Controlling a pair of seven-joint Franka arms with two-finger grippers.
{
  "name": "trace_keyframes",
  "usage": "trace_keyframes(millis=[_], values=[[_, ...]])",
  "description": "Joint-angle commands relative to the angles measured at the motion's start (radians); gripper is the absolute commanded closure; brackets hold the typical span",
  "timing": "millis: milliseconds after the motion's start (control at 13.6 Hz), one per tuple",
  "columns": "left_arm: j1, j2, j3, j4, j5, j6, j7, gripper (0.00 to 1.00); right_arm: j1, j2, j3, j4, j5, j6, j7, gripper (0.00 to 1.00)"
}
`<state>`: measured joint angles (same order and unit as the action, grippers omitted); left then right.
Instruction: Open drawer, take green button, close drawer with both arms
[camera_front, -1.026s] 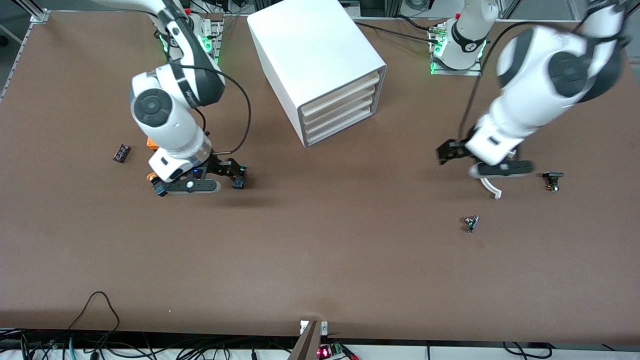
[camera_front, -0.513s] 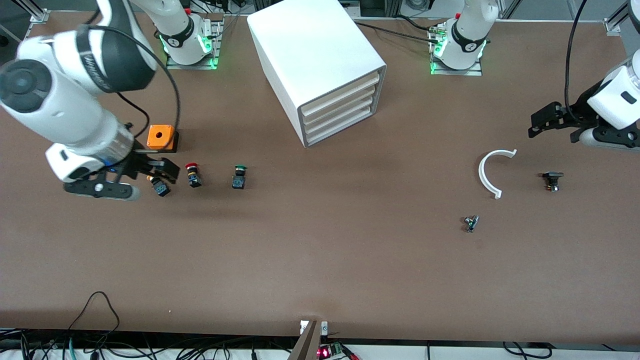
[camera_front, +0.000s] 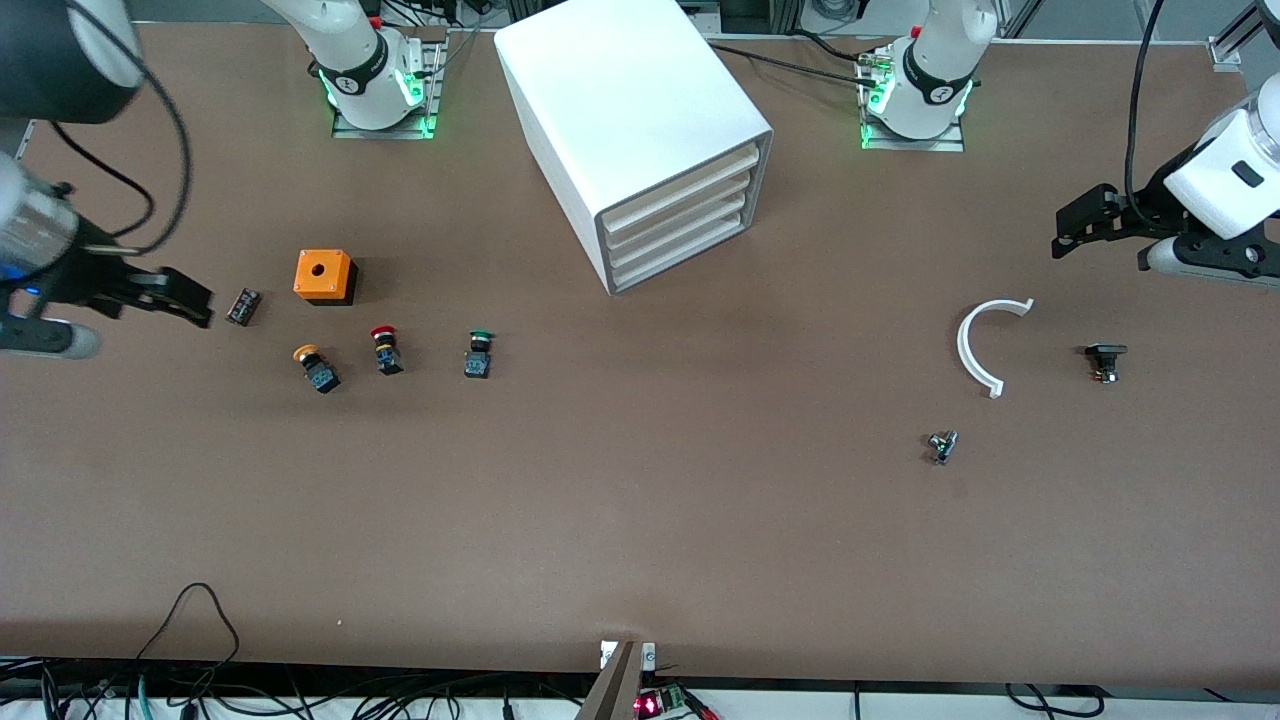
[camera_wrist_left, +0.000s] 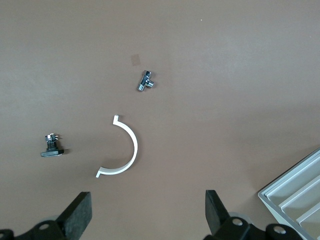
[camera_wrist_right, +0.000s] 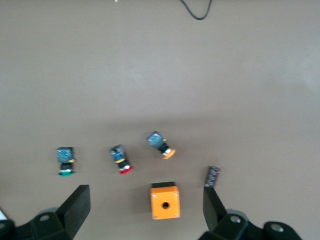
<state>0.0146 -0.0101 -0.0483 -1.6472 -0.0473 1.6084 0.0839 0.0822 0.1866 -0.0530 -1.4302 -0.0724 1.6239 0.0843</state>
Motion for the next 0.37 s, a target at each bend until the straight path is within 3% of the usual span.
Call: trace_keyframes(millis=[0, 293], values=[[0.004, 0.004, 0.004, 0.024, 0.018, -0.021, 0.011, 0.0, -0.01, -0.013, -0.016, 0.005, 0.005, -0.056, -0.087, 0.0], [0.004, 0.01, 0.008, 0.024, 0.017, -0.021, 0.011, 0.0, -0.01, -0.05, -0.025, 0.001, 0.019, -0.134, -0.083, 0.0]])
